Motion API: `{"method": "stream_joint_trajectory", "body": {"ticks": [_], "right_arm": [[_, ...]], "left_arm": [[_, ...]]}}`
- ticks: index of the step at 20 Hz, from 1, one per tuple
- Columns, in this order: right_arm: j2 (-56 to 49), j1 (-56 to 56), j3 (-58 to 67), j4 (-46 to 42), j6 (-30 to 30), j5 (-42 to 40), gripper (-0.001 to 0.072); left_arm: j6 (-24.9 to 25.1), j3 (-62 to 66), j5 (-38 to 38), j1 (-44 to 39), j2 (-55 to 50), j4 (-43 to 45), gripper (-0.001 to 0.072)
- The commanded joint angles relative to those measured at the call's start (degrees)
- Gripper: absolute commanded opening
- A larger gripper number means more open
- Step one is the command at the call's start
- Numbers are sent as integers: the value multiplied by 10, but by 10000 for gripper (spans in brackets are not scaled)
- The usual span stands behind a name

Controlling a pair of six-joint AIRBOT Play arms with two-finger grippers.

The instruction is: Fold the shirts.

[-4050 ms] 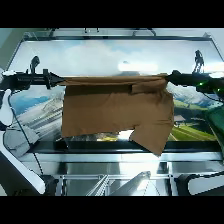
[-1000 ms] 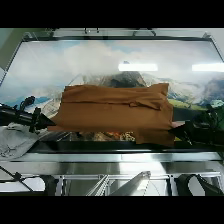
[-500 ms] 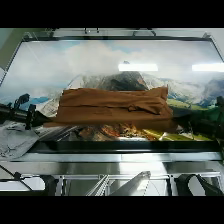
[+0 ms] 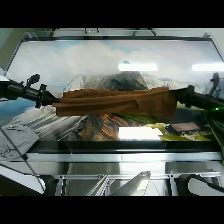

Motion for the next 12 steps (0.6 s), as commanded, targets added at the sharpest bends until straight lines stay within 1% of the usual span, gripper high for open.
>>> {"method": "stream_joint_trajectory", "body": {"ticks": [1, 4, 6, 9, 10, 11, 12], "right_arm": [[-123, 50, 88, 20, -32, -39, 24], [-193, 72, 124, 20, -32, -43, 24], [-217, 76, 125, 16, -32, -52, 24], [-229, 76, 125, -2, -32, -54, 25], [-228, 76, 125, -11, -32, -51, 32], [-226, 73, 125, -21, -32, -48, 61], [-222, 70, 127, -31, -32, -45, 155]], "left_arm": [[-45, 113, 2, -16, -91, -3, 21], [-71, 184, -9, -16, -151, -3, 20], [-72, 214, -30, -16, -183, -3, 20], [-71, 211, -31, -16, -201, -3, 23], [-71, 211, -31, -16, -201, -4, 53], [-71, 219, -35, -16, -201, -5, 288], [-71, 235, -43, -16, -201, -5, 515]]}}
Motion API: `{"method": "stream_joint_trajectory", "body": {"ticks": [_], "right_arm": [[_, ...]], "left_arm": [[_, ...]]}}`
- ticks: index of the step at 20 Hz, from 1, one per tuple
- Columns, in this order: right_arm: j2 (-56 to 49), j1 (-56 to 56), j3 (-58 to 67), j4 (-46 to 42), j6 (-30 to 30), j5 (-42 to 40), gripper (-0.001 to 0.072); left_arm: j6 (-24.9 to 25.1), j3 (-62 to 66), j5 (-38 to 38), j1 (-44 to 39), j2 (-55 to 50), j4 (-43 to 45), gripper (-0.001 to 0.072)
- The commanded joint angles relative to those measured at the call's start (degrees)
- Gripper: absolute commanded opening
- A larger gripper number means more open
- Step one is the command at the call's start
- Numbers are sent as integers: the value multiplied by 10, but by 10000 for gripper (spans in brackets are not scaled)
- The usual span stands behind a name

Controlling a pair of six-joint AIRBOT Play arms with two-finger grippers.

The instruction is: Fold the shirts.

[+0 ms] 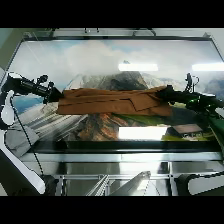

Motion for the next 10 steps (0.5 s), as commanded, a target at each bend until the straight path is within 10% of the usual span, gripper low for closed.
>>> {"method": "stream_joint_trajectory", "body": {"ticks": [1, 7, 10], "right_arm": [[0, -6, 6, -40, 0, 8, 165], [63, -74, 51, -299, 150, 19, 707], [57, -76, 59, -354, 208, 36, 708]], "left_arm": [[-4, 44, -19, 0, -10, -1, 713], [-29, 129, -37, 3, 28, 0, 709], [-29, 128, -7, 5, 52, -2, 708]]}}
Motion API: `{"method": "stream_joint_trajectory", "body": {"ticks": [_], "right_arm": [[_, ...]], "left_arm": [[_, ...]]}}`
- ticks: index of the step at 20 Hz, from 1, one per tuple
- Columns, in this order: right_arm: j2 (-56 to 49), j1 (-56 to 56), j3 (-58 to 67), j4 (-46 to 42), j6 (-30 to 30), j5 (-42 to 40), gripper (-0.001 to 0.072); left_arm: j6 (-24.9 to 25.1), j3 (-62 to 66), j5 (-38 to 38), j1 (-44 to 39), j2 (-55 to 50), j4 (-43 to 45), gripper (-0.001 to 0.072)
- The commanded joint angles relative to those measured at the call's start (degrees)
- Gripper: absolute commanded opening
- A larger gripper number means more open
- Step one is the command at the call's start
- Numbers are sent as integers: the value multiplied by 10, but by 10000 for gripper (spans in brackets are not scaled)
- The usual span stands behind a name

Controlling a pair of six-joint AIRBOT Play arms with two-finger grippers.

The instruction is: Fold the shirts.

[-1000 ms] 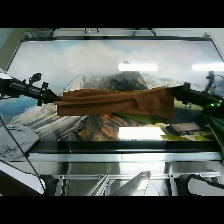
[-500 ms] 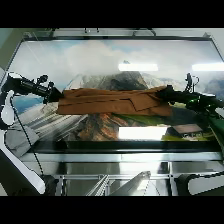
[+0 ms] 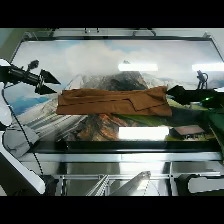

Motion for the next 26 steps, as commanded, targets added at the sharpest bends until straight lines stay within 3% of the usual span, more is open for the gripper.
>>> {"method": "stream_joint_trajectory", "body": {"ticks": [1, 2, 3, 5, 6, 10, 11, 12, 13, 15, 16, 21, 26], "right_arm": [[-3, -2, 12, -88, 70, 24, 708], [-10, 7, 12, -88, 70, 29, 707], [-19, 18, 12, -87, 70, 30, 707], [-31, 38, 12, -76, 70, 31, 706], [-36, 46, 12, -64, 70, 31, 705], [-52, 64, 12, -24, 70, 20, 693], [-58, 68, 12, -22, 70, 21, 589], [-66, 72, 12, -23, 70, 22, 420], [-73, 75, 12, -23, 70, 23, 365], [-78, 75, 12, -23, 71, 28, 87], [-77, 74, 12, -21, 73, 30, 23], [-65, 51, 12, -20, 72, 52, 22], [-27, 32, 12, -18, 71, 80, 22]], "left_arm": [[-4, -8, 24, -2, 30, -9, 708], [-3, -36, 36, -7, 42, -27, 697], [-2, -60, 47, -15, 50, -42, 600], [2, -80, 47, -31, 49, -45, 162], [18, -85, 44, -44, 49, -48, 2], [74, -87, 90, -131, 49, -65, 1], [75, -87, 118, -159, 48, -56, 2], [76, -87, 148, -190, 46, -39, 3], [75, -86, 172, -219, 40, -20, 2], [63, -74, 189, -274, 19, 28, 2], [53, -66, 185, -298, 6, 53, 3], [29, -36, 158, -374, -49, 104, 2], [-1, -36, 147, -385, -65, 136, 2]]}}
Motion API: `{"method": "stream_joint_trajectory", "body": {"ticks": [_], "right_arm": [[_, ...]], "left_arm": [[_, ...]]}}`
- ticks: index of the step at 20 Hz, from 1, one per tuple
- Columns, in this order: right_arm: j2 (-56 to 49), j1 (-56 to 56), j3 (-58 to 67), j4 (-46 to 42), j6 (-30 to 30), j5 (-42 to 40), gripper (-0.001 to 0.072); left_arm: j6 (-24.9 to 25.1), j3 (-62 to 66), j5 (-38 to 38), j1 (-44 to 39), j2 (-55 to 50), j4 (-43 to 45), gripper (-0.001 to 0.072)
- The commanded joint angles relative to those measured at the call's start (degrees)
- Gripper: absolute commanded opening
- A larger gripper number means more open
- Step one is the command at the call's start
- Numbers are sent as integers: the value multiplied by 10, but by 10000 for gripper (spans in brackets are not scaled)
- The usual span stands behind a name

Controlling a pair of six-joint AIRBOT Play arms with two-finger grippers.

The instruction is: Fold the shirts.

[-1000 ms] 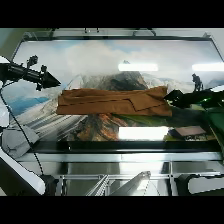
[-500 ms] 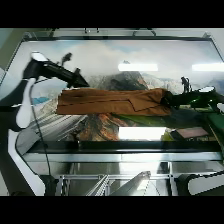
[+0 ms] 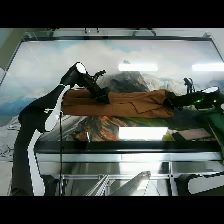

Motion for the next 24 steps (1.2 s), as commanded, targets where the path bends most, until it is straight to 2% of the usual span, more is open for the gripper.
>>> {"method": "stream_joint_trajectory", "body": {"ticks": [1, 3, 7, 9, 11, 14, 16, 18, 21, 24], "right_arm": [[30, -9, 1, 20, -2, 32, 22], [55, -8, 1, 61, -25, 57, 22], [141, 8, 1, 260, -95, 118, 22], [188, 52, 1, 318, -113, 111, 22], [221, 120, 1, 339, -122, 64, 22], [230, 233, 1, 340, -134, -38, 22], [220, 303, 1, 341, -137, -107, 23], [205, 368, 2, 343, -143, -186, 23], [147, 461, 41, 356, -159, -290, 22], [30, 529, 148, 358, -157, -310, 22]], "left_arm": [[-17, 2, -14, -11, -15, 36, 2], [-17, 2, -20, -12, -16, 35, 3], [-17, 2, -20, -11, -16, -3, 2], [-12, 2, -22, -11, -16, -44, 3], [17, 2, -37, -4, -9, -130, 2], [86, 2, -65, 26, 31, -330, 2], [112, 2, -90, 57, 69, -452, 3], [117, 2, -117, 100, 110, -551, 2], [136, 2, -130, 177, 172, -627, 2], [161, 2, -131, 246, 222, -624, 3]]}}
